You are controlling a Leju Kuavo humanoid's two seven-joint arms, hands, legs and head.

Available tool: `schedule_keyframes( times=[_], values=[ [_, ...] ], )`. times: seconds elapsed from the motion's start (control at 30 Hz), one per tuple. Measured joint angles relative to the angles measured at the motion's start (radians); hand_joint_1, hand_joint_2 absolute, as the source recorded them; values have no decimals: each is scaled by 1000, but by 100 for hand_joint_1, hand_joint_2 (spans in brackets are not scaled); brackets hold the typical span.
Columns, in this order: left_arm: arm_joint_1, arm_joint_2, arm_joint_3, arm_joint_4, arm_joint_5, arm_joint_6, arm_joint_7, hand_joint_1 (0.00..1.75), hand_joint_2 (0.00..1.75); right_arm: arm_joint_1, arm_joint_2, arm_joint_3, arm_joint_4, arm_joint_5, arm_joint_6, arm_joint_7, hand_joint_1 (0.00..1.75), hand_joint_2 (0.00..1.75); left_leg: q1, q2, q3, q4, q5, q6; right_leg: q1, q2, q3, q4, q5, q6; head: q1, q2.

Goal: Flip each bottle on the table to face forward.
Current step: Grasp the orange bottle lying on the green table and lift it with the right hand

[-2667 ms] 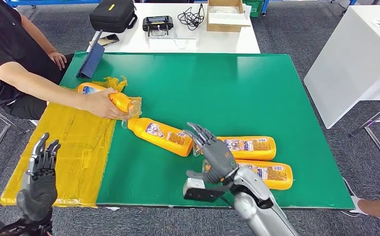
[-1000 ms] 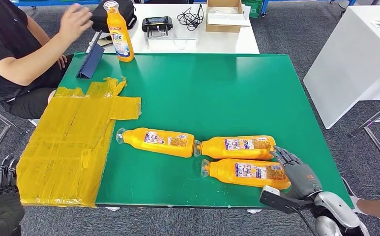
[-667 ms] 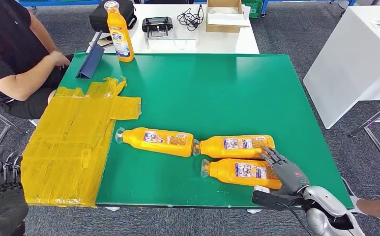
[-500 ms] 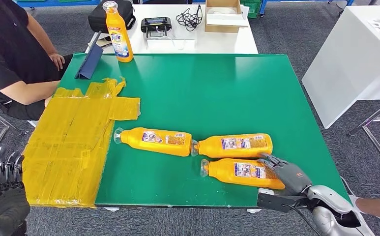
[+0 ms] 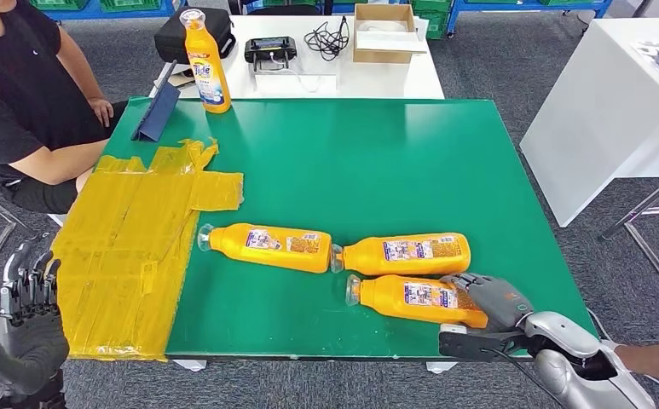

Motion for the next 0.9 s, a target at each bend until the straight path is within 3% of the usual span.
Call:
schedule_keyframes(
  times=[0.13,0.3,0.53,0.9],
  values=[
    [-2,8,-28,15,1,25,0,0,0,-8,27,15,53,-9,-53,-2,175,175,2,5,18,-1,-8,0,2,4,9,-1,-6,-2,0,0],
    [-10,37,-85,48,15,56,0,0,0,-5,119,-33,159,-201,-142,-134,175,175,4,11,30,-1,-15,3,3,10,28,0,-8,-3,1,0],
    [-16,60,-127,66,21,70,0,0,0,10,196,-112,161,-343,-108,-199,175,175,6,10,24,-1,-10,-1,5,12,22,1,-7,-4,0,0],
    [-16,68,-143,79,23,72,0,0,0,37,250,-147,155,-364,-103,-228,175,175,5,10,14,-1,-10,-1,4,11,13,1,-8,-4,0,0]
  ],
)
